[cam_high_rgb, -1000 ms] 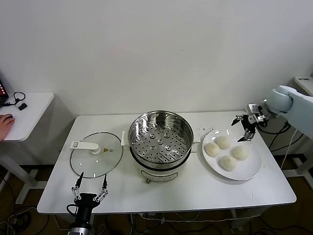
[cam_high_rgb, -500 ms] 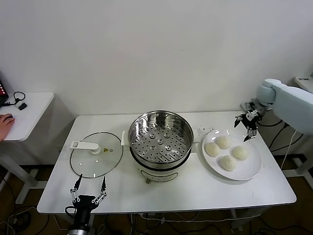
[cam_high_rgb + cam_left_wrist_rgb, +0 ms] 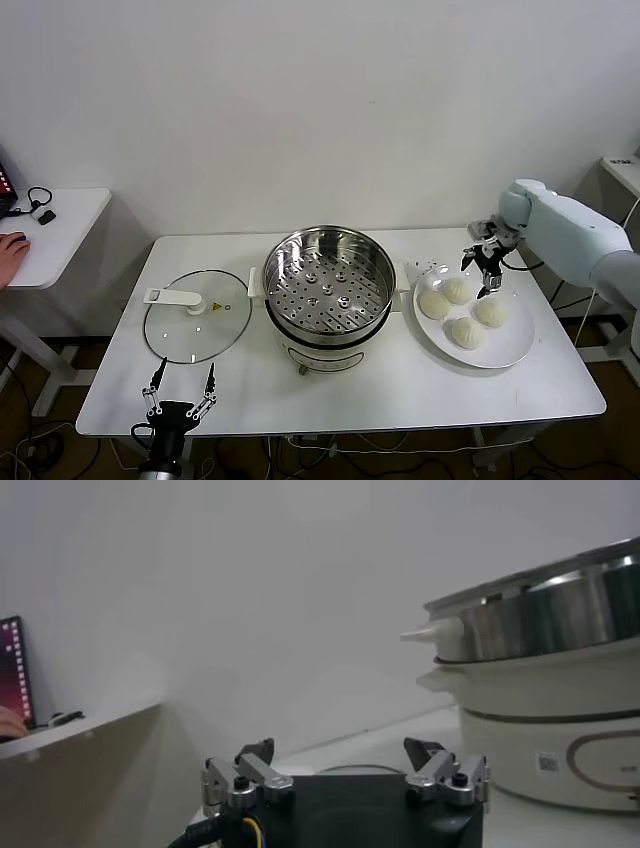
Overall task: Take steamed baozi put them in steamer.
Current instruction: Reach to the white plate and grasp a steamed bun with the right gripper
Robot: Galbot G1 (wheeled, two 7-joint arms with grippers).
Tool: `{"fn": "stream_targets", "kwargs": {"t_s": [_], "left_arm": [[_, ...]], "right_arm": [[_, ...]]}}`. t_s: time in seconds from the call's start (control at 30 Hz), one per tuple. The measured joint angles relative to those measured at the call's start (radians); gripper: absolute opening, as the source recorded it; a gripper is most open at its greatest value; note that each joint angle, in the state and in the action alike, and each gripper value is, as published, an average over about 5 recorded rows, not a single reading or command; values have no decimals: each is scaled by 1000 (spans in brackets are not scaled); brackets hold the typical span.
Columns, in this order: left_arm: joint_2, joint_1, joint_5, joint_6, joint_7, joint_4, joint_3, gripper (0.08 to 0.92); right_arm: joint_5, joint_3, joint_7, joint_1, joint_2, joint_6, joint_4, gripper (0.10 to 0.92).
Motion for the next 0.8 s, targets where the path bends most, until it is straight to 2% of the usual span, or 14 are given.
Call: {"fn": "stream_targets", "kwargs": {"t_s": [0.8], "left_arm": [[0, -4, 7, -3, 1, 5, -11, 823]], "right_arm": [[-102, 112, 24, -59, 89, 7, -159, 823]]}}
